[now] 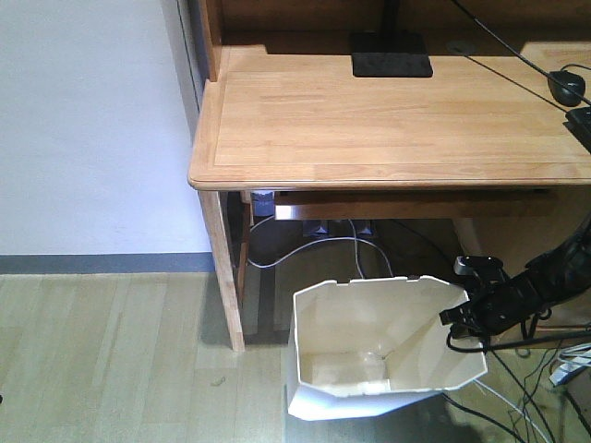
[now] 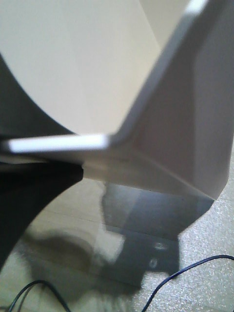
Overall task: Move trash bin to bedside with robot
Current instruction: 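Close the right gripper on the bin rim nearest the right arm, then hold the bin rim with the right gripper while the base turns toward the bed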
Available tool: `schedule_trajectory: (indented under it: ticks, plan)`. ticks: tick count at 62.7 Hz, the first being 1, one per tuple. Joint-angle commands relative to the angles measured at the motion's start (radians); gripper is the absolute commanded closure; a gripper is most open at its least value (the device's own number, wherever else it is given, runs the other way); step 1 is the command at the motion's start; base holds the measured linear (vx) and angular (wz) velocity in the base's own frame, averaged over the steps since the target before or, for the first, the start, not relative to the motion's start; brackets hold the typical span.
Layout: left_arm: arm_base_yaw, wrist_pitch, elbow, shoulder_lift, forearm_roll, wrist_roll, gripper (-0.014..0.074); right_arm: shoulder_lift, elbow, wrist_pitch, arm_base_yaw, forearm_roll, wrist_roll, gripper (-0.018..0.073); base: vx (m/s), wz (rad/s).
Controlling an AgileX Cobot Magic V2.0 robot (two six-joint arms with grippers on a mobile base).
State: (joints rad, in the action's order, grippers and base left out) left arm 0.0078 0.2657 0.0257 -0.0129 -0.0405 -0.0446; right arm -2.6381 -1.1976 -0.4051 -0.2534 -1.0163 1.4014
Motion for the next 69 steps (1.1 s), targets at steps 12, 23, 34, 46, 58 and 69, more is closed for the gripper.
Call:
schedule_trajectory:
  ticks: [12,23,34,46,58,69]
  plan:
    - [0.0,-0.068,0.019,-0.014,-0.004,-0.006,0.0602,0.26,0.164,-0.191,-0.005,-0.035,0.06,0.0564,0.0,0.0]
    - [0.0,-0.068,0.019,-0.014,-0.004,-0.006,0.0602,0.31,0.206,-0.198,-0.005,-0.031,0.059,0.0564,0.0,0.0]
    - [0.0,-0.068,0.019,-0.014,-0.004,-0.006,0.0602,0.312,0.206,-0.233,-0.005,-0.03,0.053,0.0564,0.0,0.0]
    - [0.0,-0.068,0.019,-0.014,-0.004,-0.006,0.0602,0.312,0.206,-0.241,-0.005,-0.031,0.053,0.0564,0.0,0.0]
    - [0.0,-0.068,0.019,-0.014,-0.004,-0.006,0.0602,0.312,0.206,-0.24,-0.005,-0.031,0.053,0.0564,0.0,0.0]
    - [0.0,-0.068,0.019,-0.014,-0.004,-0.006,0.0602,0.312,0.206,-0.24,-0.005,-0.031,0.053,0.0564,0.0,0.0]
